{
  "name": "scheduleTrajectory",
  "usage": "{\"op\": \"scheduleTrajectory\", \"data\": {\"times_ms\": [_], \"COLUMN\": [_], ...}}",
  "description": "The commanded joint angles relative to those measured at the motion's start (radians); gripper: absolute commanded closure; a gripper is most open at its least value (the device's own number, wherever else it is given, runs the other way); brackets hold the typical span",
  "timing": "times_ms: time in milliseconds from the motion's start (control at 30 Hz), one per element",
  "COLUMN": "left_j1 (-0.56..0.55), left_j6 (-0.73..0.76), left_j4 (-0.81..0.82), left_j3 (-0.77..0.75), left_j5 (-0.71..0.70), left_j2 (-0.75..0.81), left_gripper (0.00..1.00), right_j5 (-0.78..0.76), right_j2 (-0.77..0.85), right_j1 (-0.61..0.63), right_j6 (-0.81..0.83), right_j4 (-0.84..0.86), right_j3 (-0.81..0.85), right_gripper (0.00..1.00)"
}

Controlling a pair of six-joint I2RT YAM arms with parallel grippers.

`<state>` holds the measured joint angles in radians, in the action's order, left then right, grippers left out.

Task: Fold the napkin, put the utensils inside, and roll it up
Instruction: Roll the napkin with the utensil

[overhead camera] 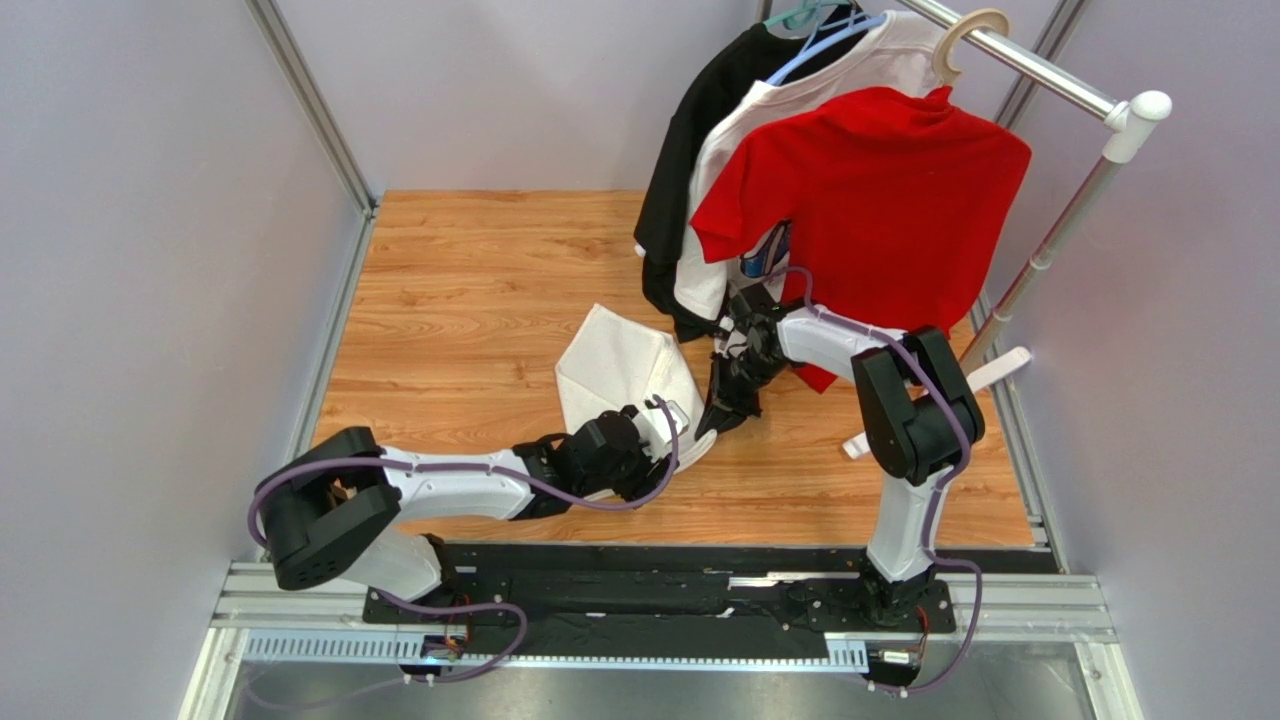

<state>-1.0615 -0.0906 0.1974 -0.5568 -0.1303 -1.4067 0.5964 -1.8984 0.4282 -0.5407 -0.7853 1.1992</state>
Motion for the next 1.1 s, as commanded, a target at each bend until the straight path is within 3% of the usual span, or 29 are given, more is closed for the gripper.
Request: {"op": "scheduleTrajectory", "data": {"times_ms": [0, 633, 1067], "left_j1": [-0.015, -0.127, -0.170], "left_j6": [0.026, -0.069, -0.130], "left_j4": [0.016, -0.093, -0.191], "left_j3": [-0.048, -0.132, -0.176], "left_j5": [-0.063, -0.325, -0.502], "left_j2": [-0.026, -0.170, -0.233], "left_gripper": [0.30, 0.30, 0.40], "right_j5": [0.019, 0.054, 0.106], "right_j2": [-0.007, -0.036, -0.059], "right_j1": [-0.008, -0.025, -0.035], "right_j6": [0.013, -0.007, -0.031], "right_j4": [-0.049, -0.081, -0.071], "right_j3": [0.045, 0.076, 0.077], "right_gripper": [1.00, 1.00, 1.00]}}
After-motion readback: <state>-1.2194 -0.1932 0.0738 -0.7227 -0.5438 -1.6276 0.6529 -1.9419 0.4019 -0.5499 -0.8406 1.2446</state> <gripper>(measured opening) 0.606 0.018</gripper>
